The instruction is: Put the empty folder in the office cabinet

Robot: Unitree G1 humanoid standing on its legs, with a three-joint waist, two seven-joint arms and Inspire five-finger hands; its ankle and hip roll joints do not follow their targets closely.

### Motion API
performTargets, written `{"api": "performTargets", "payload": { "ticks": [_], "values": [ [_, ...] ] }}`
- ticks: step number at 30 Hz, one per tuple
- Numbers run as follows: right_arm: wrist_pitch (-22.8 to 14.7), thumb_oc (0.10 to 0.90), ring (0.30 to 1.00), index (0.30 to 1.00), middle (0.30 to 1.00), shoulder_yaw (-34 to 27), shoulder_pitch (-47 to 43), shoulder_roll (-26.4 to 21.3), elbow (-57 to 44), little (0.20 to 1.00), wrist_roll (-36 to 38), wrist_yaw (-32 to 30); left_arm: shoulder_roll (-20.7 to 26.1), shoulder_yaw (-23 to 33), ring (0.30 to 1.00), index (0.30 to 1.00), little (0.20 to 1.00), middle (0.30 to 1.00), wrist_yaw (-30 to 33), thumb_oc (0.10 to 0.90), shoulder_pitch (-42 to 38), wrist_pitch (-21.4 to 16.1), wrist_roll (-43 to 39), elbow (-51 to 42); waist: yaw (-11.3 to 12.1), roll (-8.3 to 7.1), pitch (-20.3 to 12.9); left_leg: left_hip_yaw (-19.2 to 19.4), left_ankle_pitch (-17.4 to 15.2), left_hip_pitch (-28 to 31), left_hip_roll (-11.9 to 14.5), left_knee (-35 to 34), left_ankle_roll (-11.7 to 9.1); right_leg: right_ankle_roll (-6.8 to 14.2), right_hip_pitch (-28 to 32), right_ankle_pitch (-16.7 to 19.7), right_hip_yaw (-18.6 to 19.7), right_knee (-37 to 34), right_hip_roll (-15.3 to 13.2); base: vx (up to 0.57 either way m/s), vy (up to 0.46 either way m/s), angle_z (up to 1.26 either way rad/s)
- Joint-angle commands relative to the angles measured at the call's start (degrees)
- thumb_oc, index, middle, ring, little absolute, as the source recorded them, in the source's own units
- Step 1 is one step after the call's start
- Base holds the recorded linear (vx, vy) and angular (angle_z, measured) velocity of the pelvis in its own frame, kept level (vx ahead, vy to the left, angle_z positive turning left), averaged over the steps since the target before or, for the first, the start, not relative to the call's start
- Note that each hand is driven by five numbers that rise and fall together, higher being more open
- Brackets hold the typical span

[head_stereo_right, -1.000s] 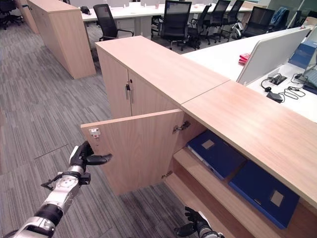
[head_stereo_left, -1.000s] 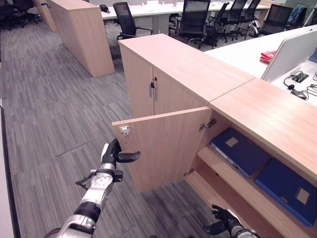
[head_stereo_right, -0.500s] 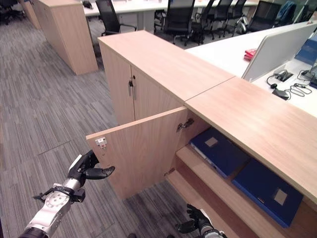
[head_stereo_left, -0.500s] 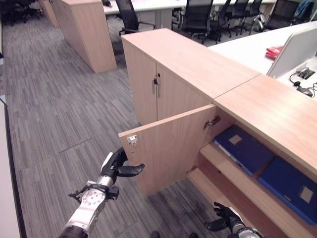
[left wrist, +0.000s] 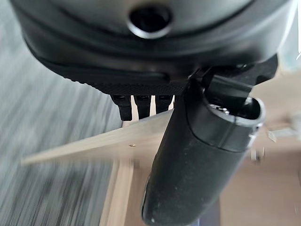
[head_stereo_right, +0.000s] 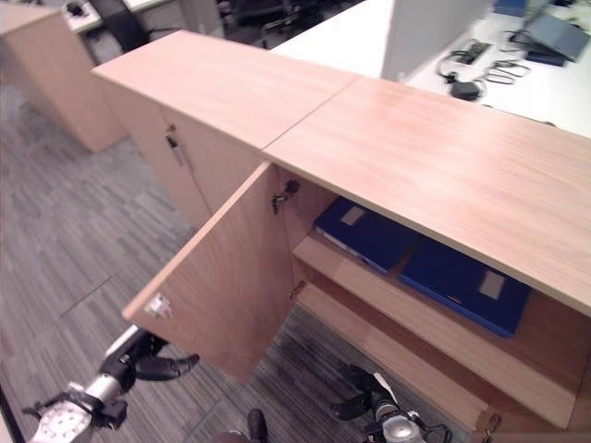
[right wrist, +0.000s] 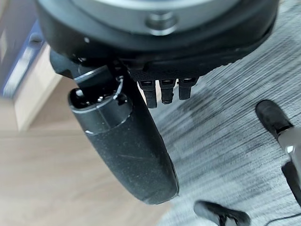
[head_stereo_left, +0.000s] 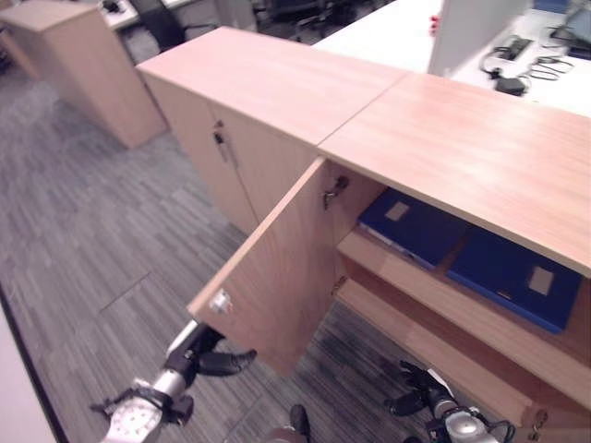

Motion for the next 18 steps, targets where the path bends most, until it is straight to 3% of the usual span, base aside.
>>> {"api": "performTargets", "payload": {
  "ticks": [1, 2, 5, 6, 7, 8, 10, 11, 12, 13, 14, 16, 18],
  "values": [
    [-2.69, 0.8, 0.9, 0.9, 0.9, 0.01, -7.64, -1.03, -0.02, 0.9, 0.51, -1.06, -5.31, -3.81, 0.9, 0.9, 0.9, 0.9, -5.03, 0.8, -8.43, -4.92, -2.24, -12.55, -3.63, 1.45, -1.02, -4.28, -5.23, 1.69, 0.17, 0.78, -0.94, 2.75, 3.82, -5.95, 1.69, 0.58, 0.74, -0.02, -0.217, -0.62],
    [-2.74, 0.8, 0.9, 0.9, 0.9, -0.57, -7.98, -1.26, 0.42, 0.9, 1.95, -1.14, -6.34, -3.87, 0.9, 0.9, 0.9, 0.9, -4.6, 0.8, -8.33, -4.77, -2.34, -12.36, -4.56, 2.44, -0.6, -4.72, -5.05, 1.64, 1.27, 2.16, -1.74, 1.88, 3.7, -6.91, 3.63, -0.03, 2.04, -0.01, -0.143, -0.43],
    [-3.04, 0.8, 0.9, 0.9, 0.9, -0.11, -8.61, -1.68, 1.19, 0.9, 2.26, -1.21, -6.66, -3.65, 0.9, 0.9, 0.9, 0.9, -4.52, 0.8, -8.69, -5.0, -1.81, -13.16, -5.13, 3.02, 0.26, -4.67, -5.19, 0.28, 2.65, 6.37, -1.98, 0.54, 2.72, -7.27, 4.94, -0.26, 3.21, -0.1, -0.177, -0.56],
    [-2.91, 0.8, 0.9, 0.9, 0.9, 1.26, -9.44, -2.46, 0.92, 0.9, 1.19, -0.92, -6.39, -3.39, 0.9, 0.9, 0.9, 0.9, -4.48, 0.8, -8.25, -5.46, -1.63, -13.8, -5.17, 2.95, 0.99, -8.22, -5.99, -1.02, 2.58, 10.66, -2.63, -0.22, 2.19, -8.34, 8.11, -0.68, 4.16, 0.01, -0.089, -0.62],
    [-2.9, 0.8, 0.9, 0.9, 0.9, 1.28, -9.47, -2.46, 0.92, 0.9, 1.2, -0.92, -6.4, -3.36, 0.9, 0.9, 0.9, 0.9, -4.48, 0.8, -8.25, -5.47, -1.63, -13.8, -5.14, 2.98, 1.01, -8.19, -6.15, -1.13, 2.68, 10.93, -2.66, -0.25, 2.16, -8.37, 8.17, -0.65, 4.22, 0.02, -0.116, -0.88],
    [-2.72, 0.8, 0.9, 0.9, 0.9, 1.8, -9.83, -2.94, 0.88, 0.9, 0.86, -0.78, -6.55, -3.24, 0.9, 0.9, 0.9, 0.9, -4.39, 0.8, -7.96, -5.5, -1.78, -13.96, -4.52, 2.91, 1.22, -11.98, -5.92, -1.84, 1.96, 12.5, -2.76, -0.39, 1.78, -8.58, 9.76, -0.86, 4.69, 0.03, -0.053, -1.22],
    [-2.29, 0.8, 0.9, 0.9, 0.9, 2.51, -11.38, -3.89, 1.67, 0.9, 0.35, -0.96, -7.27, -3.33, 0.9, 0.9, 0.9, 0.9, -3.5, 0.8, -7.46, -5.57, -1.18, -13.81, -2.47, 2.27, 1.29, -22.84, -7.97, -3.61, -3.39, 13.54, -1.75, -0.7, 0.19, -8.41, 13.84, -0.53, 5.28, 0.09, -0.091, -1.11],
    [-2.15, 0.8, 0.9, 0.9, 0.9, 2.46, -11.67, -3.91, 2.16, 0.9, 0.35, -1.06, -7.61, -3.46, 0.9, 0.9, 0.9, 0.9, -3.37, 0.8, -7.27, -5.47, -1.25, -13.79, -1.81, 2.04, 1.33, -26.28, -10.15, -3.88, -5.32, 13.11, -1.22, -0.84, 0.06, -8.72, 15.32, -0.3, 5.69, 0.07, -0.061, -1.47],
    [-2.16, 0.8, 0.9, 0.9, 0.9, 2.44, -11.71, -3.91, 2.17, 0.9, 0.35, -1.05, -7.61, -3.46, 0.9, 0.9, 0.9, 0.9, -3.37, 0.8, -7.32, -5.48, -1.25, -13.78, -1.82, 1.94, 1.25, -26.28, -9.89, -4.08, -5.46, 13.03, -1.14, -0.81, -0.15, -8.54, 15.31, -0.33, 5.55, 0.18, 0.007, -1.74],
    [-1.94, 0.8, 0.9, 0.9, 0.9, 1.5, -13.98, -3.28, 4.64, 0.9, 1.88, -1.97, -9.23, -3.18, 0.9, 0.9, 0.9, 0.9, -2.58, 0.8, -6.81, -5.19, -1.73, -13.36, 0.08, 1.84, 1.1, -34.37, -8.78, -8.1, -10.51, 11.98, -0.79, -0.33, -1.14, -7.64, 20.03, -0.7, 6.87, 0.2, 0.024, -2.12],
    [-1.95, 0.8, 0.9, 0.9, 0.9, 1.24, -14.8, -1.91, 6.38, 0.9, 2.89, -2.39, -9.98, -2.6, 0.9, 0.9, 0.9, 0.9, -2.13, 0.8, -7.02, -5.31, -2.27, -13.06, 0.88, 1.67, 0.93, -35.01, -7.94, -8.38, -10.96, 10.97, -0.75, -0.42, -1.35, -7.52, 22.25, -0.8, 7.69, 0.23, 0.011, -2.24],
    [-1.89, 0.8, 0.9, 0.9, 0.9, 0.96, -14.32, -1.3, 6.68, 0.9, 3.03, -2.29, -10.79, -2.02, 0.9, 0.9, 0.9, 0.9, -1.9, 0.8, -7.31, -5.19, -2.55, -12.55, 0.65, 1.84, 0.63, -33.05, -8.07, -6.7, -9.84, 8.89, -0.27, -0.47, -0.98, -7.71, 22.9, -0.88, 8.3, 0.1, -0.005, -2.63],
    [-1.55, 0.8, 0.9, 0.9, 0.9, 0.86, -12.5, -0.57, 5.44, 0.9, 2.86, -1.96, -12.46, -1.17, 0.9, 0.9, 0.9, 0.9, -0.92, 0.8, -7.4, -5.19, -2.94, -10.88, -0.37, 1.82, -0.31, -31.21, -7.91, -3.83, -8.75, 5.91, 0.53, -0.36, -0.29, -7.45, 23.74, -0.99, 8.74, 0.14, 0.025, -1.22]
  ]
}}
